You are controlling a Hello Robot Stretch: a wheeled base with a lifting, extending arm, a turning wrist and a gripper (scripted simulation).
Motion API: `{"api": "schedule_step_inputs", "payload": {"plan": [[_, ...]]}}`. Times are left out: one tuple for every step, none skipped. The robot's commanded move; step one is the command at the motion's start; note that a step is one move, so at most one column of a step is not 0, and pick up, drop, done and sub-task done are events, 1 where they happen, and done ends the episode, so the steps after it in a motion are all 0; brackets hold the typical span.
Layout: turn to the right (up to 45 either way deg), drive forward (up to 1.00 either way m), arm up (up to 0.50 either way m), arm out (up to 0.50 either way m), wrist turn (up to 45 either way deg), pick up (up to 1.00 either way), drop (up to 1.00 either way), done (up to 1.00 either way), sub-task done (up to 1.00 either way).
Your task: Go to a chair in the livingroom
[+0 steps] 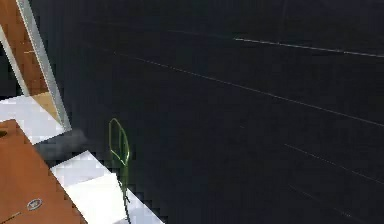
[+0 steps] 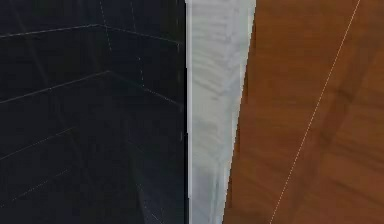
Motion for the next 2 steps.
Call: {"api": "schedule_step_inputs", "payload": {"plan": [[-33.0,0.0,0.0,0.0,0.0,0.0,0.0,0.0,0.0],[0.0,0.0,0.0,0.0,0.0,0.0,0.0,1.0,0.0]]}}
